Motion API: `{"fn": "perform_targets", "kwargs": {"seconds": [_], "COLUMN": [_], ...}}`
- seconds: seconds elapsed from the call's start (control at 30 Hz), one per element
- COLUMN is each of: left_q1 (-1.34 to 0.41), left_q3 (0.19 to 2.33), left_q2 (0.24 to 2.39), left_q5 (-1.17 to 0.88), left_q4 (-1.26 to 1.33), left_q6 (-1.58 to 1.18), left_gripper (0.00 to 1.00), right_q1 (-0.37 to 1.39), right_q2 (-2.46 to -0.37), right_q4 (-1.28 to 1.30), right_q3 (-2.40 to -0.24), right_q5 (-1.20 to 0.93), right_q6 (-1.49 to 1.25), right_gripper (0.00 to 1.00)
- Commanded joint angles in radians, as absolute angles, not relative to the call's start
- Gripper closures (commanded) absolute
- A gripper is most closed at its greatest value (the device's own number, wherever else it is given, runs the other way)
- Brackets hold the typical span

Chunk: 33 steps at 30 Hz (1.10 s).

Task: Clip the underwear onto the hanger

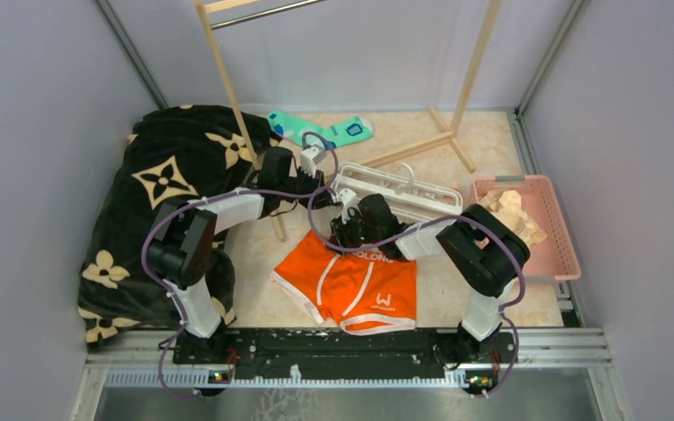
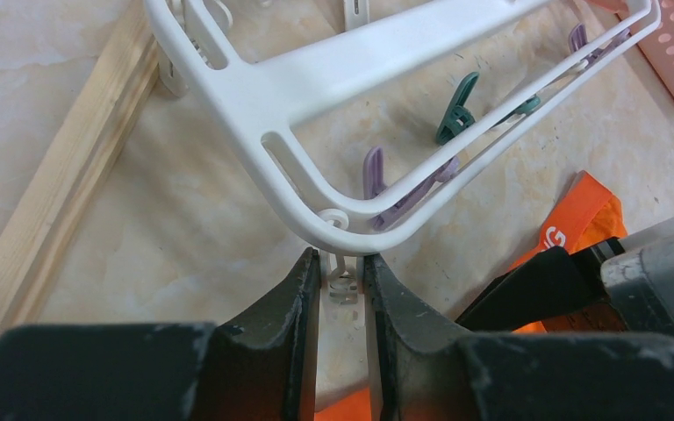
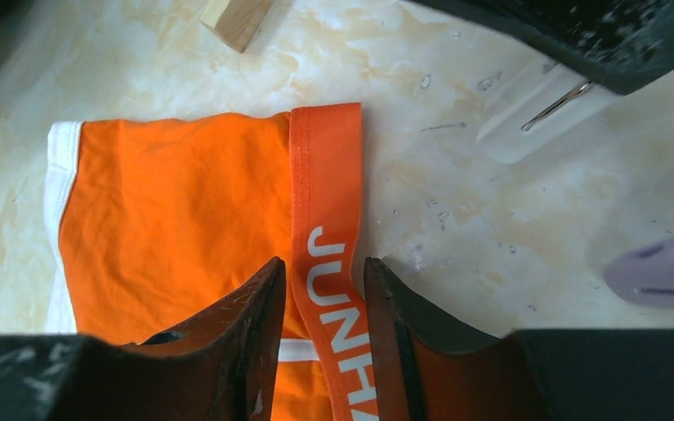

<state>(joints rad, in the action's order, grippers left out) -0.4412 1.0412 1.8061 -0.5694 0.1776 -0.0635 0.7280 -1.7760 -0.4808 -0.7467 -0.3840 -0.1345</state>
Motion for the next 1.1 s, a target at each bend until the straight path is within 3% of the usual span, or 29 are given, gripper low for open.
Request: {"fn": "perform_targets", "kwargs": {"seconds": [0.0,0.27,0.57,0.93,1.07], "left_q1": [-0.436,-0.437,-0.436,-0.435,-0.435], "left_q3": [1.075,1.070,1.085,1.090,1.091], "left_q2": [1.796,1.756,1.722,1.703,1.701], "left_q5": [-0.580,-0.559,-0.553,-0.542,-0.543], "left_q4": [0.170,0.161,0.142,0.133,0.130], "left_q6": [-0.064,-0.065,-0.077,-0.077,-0.076], "left_gripper": [1.00,1.00,1.00,1.00,1.00], "right_q1": [0.723,0.723,0.788,1.189,1.335], "right_q2": [-1.773,-1.632,-1.527,-1.555,-1.615], "right_q4": [-0.543,-0.509,-0.259,-0.207,-0.176], "right_q3": [-0.719,-0.691,-0.772,-0.747,-0.772], "right_q5": [-0.429,-0.359,-0.207,0.272,0.355], "right_q6": [-0.140,-0.059,0.179,0.371,0.391], "right_gripper": [0.66,1.00,1.00,1.00,1.00]}}
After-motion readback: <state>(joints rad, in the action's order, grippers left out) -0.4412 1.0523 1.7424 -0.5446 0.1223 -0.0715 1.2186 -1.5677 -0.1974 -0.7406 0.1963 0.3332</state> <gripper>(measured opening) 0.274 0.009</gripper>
